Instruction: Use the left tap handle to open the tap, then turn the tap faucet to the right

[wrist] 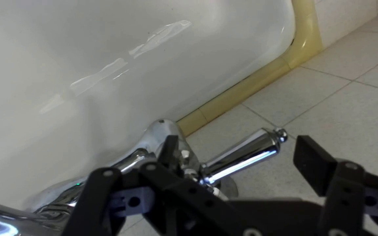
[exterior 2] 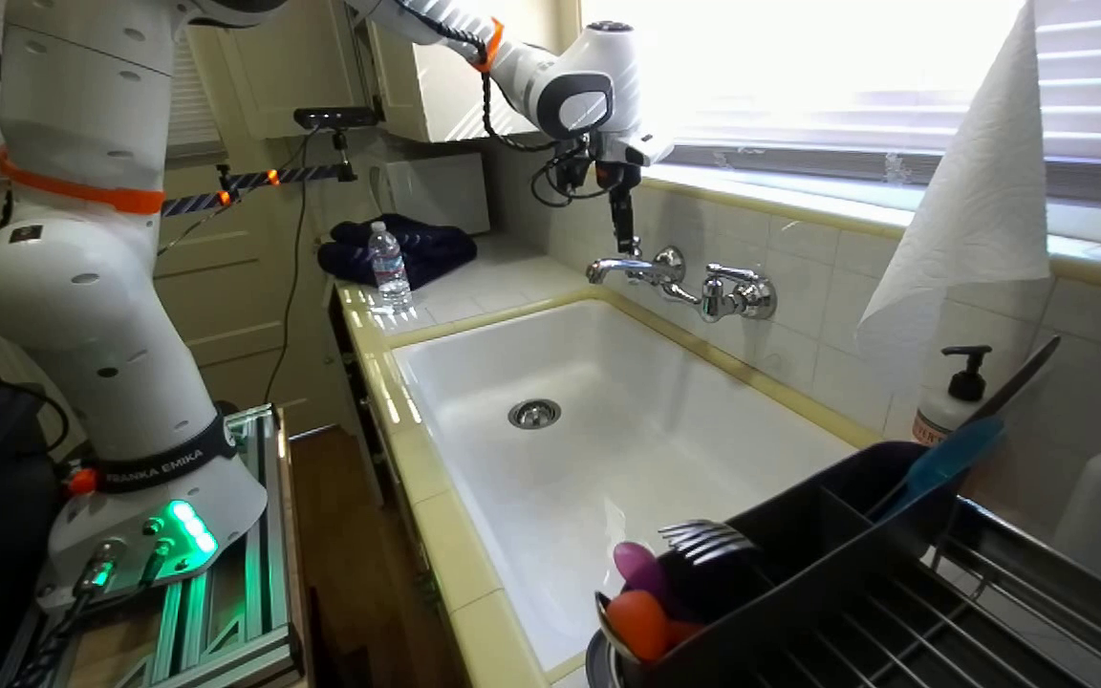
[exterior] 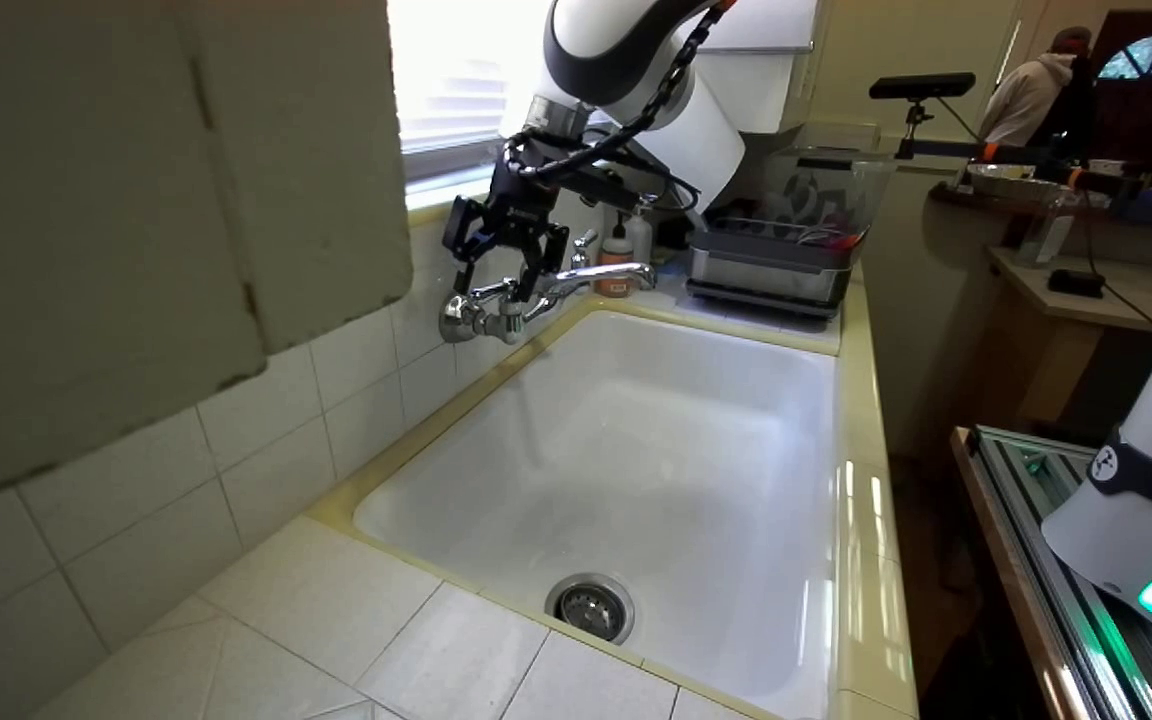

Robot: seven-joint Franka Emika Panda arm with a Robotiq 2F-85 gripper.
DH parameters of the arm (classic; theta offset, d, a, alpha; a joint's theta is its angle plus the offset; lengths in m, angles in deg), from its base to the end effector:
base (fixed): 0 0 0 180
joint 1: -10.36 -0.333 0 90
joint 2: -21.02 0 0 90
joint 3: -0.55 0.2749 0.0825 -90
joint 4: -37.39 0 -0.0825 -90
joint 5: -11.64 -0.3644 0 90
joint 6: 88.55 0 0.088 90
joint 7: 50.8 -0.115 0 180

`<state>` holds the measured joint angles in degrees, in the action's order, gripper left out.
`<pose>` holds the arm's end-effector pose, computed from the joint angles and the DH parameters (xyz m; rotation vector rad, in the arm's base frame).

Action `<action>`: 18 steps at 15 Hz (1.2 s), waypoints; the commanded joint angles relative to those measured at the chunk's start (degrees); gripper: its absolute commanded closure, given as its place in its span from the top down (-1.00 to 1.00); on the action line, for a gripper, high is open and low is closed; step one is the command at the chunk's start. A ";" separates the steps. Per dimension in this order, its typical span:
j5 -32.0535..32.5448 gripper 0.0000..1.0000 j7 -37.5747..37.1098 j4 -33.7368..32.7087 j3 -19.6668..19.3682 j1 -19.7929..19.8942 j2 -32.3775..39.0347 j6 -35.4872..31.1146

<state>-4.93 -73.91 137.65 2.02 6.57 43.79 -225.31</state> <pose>0.6431 0.0621 0.3349 -2.7590 0.7080 -0.2488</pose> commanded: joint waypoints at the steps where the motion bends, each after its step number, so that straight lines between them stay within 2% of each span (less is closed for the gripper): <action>1: 0.78 0.18 -1.79 -2.76 -0.19 -0.79 1.93 1.13; 3: 0.82 -0.14 -1.87 -3.24 0.00 -0.92 1.96 1.46; 6: 0.77 -0.36 -1.92 -3.70 0.18 -0.92 1.85 2.94; 18: 2.24 -0.73 2.49 -4.79 0.12 -0.20 0.80 13.51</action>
<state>-4.69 -73.39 133.90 2.27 6.34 44.06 -215.84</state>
